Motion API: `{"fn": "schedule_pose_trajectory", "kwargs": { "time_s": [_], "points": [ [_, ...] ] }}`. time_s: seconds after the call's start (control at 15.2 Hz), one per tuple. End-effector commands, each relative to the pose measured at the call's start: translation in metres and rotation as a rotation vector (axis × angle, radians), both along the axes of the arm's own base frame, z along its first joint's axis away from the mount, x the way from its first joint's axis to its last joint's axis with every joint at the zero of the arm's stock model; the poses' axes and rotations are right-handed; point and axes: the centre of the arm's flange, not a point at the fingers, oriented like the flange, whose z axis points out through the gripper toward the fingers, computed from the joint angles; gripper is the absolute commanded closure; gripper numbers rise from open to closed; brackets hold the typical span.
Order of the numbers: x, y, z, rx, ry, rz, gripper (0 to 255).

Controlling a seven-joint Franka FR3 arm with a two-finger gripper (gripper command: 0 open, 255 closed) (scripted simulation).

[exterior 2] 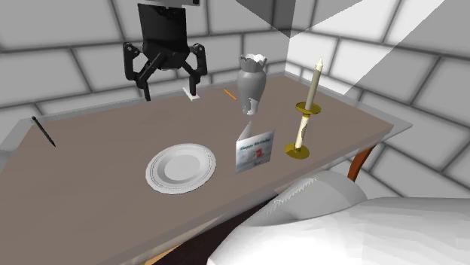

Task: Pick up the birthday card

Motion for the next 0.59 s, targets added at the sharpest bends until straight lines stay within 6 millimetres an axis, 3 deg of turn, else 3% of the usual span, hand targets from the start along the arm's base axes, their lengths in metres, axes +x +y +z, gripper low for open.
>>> {"fn": "schedule_pose_trajectory", "kwargs": {
  "time_s": [0.0, 0.53],
  "points": [
    [0.0, 0.0, 0.0, 0.0, 0.0, 0.0, 0],
    [-0.004, -0.073, -0.075, -0.006, 0.011, 0.018, 0]
  ]
}}
